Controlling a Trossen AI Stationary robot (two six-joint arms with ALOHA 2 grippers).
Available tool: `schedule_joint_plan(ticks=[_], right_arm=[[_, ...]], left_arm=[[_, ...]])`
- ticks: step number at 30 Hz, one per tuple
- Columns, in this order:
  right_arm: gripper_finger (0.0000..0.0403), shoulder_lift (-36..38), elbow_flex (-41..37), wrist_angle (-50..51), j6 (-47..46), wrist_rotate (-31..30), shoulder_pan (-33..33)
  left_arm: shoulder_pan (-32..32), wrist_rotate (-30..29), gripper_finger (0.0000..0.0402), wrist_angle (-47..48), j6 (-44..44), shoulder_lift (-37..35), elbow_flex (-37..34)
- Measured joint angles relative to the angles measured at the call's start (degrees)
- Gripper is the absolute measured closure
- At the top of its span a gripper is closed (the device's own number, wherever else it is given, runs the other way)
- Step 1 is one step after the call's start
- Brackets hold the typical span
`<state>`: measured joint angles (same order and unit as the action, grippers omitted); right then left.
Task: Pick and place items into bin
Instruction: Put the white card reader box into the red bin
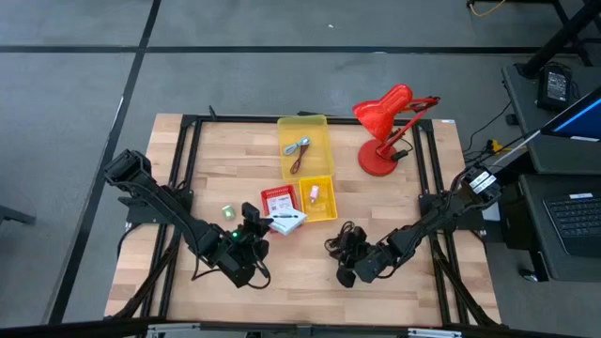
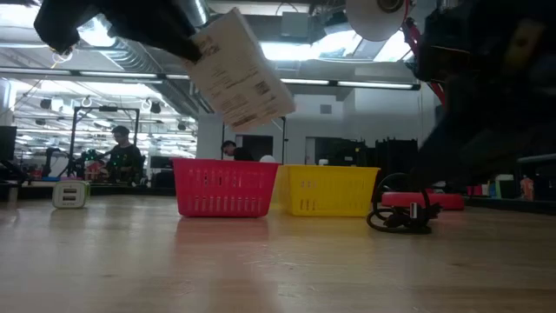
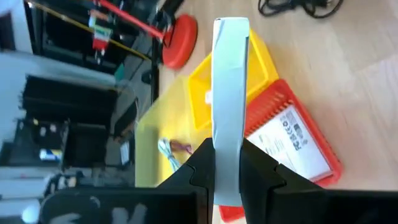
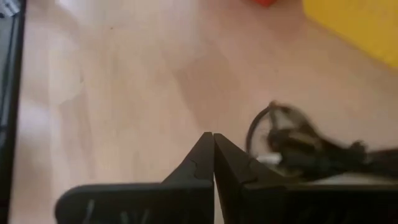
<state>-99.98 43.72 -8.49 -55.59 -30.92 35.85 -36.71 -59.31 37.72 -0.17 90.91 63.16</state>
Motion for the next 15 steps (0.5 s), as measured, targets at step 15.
schedule_joint_plan(ticks=[15], right_arm=[[0.0403, 0.0, 0.0, 0.11, 5.13, -0.54, -5.2]], left_arm=[[3.82, 6.71, 0.0362, 14.25, -18.22, 0.0, 0.0]])
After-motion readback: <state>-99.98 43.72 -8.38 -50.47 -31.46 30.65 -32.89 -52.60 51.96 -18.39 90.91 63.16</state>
